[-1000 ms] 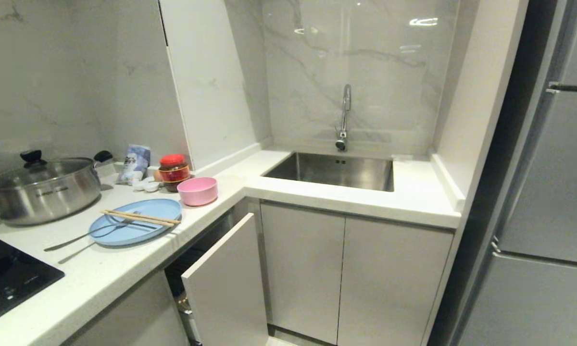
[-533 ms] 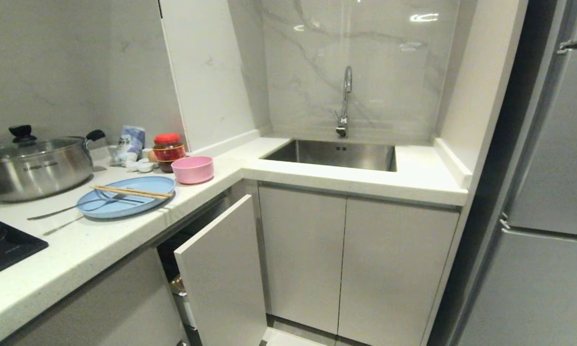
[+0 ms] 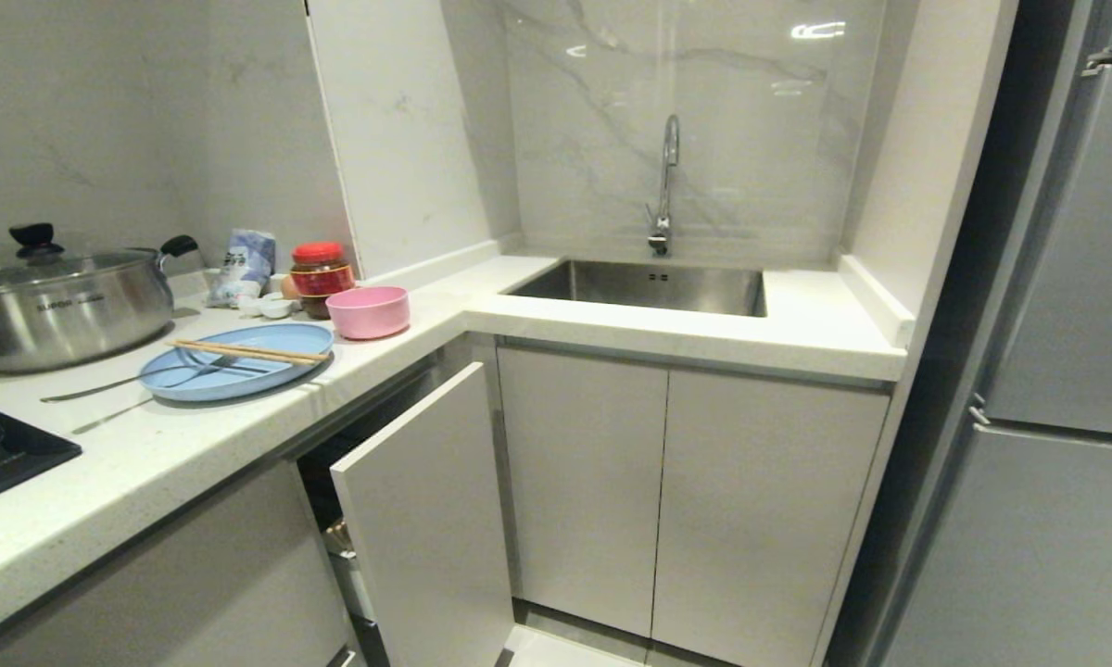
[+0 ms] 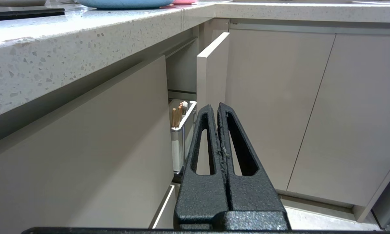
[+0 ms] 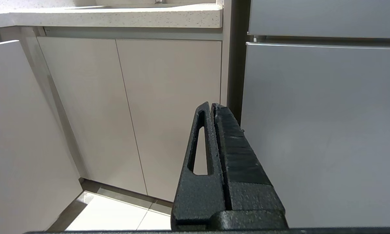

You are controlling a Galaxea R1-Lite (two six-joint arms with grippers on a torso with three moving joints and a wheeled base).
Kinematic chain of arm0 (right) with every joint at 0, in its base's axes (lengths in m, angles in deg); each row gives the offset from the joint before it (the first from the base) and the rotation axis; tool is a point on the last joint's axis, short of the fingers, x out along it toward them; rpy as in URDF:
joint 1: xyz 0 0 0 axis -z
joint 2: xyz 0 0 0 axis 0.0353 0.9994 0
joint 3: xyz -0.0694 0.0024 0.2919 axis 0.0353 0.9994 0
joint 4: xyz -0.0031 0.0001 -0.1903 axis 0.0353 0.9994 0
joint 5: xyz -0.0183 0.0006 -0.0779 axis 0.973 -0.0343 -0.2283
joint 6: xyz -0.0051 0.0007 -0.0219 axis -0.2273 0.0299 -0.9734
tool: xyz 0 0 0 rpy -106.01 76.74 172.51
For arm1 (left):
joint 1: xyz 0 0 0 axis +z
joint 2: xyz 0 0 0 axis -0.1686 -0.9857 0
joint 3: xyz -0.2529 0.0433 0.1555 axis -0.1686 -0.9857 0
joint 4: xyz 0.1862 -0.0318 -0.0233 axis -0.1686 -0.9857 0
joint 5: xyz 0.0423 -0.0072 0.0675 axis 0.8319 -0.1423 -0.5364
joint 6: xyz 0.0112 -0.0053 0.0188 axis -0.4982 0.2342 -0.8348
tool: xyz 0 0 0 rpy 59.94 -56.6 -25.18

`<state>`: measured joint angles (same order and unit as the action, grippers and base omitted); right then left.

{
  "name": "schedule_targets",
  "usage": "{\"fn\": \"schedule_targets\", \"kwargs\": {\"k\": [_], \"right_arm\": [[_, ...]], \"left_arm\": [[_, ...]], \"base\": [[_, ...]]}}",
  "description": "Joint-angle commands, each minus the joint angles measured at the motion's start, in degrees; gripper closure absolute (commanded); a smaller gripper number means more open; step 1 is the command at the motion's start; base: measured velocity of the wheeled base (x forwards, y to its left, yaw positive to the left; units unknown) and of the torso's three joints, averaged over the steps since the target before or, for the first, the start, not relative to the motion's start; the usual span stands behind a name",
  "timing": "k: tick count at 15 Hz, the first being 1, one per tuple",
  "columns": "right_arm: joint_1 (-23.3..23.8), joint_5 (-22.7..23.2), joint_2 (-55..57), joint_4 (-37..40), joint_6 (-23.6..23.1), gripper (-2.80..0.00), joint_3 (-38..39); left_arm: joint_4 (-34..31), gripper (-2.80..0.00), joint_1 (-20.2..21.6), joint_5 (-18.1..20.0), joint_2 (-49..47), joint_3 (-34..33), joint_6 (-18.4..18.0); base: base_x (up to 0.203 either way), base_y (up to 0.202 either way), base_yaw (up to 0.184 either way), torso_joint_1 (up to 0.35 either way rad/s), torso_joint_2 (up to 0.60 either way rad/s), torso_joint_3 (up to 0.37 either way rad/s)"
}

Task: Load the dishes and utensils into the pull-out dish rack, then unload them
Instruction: Open the cupboard

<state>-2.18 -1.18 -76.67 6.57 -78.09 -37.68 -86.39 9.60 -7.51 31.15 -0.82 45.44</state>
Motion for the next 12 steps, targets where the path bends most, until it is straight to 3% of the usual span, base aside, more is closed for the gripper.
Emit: {"fn": "schedule_targets", "kwargs": {"k": [1,12], "right_arm": [[-0.02,0.01,-0.04,-0.04,0.00,0.00,1.49],[-0.02,0.01,-0.04,-0.04,0.00,0.00,1.49]], "left_arm": [[0.01,0.00,-0.06,0.03,-0.01,-0.79,-0.01],[0.07,0.00,0.02,0.15,-0.01,-0.79,-0.59]], "base": [[0.000,0.000,0.000,0.000,0.00,0.000],[0.000,0.000,0.000,0.000,0.00,0.000]]}}
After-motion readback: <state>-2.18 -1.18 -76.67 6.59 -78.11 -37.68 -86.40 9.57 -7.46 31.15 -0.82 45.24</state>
